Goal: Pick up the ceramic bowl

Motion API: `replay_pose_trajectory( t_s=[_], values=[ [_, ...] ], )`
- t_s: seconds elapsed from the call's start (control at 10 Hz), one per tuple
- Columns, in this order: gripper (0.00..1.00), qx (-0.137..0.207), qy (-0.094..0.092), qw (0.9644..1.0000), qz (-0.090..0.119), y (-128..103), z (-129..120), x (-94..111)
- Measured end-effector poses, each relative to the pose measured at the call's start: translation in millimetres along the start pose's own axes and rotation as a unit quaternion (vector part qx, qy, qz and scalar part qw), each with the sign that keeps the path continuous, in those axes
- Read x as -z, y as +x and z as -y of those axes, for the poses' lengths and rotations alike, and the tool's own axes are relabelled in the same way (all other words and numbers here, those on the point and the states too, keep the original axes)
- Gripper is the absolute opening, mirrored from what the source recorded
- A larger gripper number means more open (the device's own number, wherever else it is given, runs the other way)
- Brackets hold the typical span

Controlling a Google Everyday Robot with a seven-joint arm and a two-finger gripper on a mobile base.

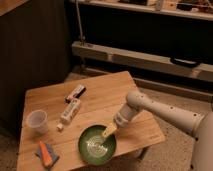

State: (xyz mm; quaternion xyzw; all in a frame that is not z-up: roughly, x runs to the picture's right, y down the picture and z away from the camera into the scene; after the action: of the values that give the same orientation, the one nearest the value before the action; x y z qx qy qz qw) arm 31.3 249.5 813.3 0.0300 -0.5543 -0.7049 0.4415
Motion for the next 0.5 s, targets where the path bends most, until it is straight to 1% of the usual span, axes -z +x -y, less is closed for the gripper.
replay_pose_trajectory(
  t_s=[0.5],
  values=[
    [0.8,0.0,0.0,1.0,0.0,0.3,1.1,1.3]
  ],
)
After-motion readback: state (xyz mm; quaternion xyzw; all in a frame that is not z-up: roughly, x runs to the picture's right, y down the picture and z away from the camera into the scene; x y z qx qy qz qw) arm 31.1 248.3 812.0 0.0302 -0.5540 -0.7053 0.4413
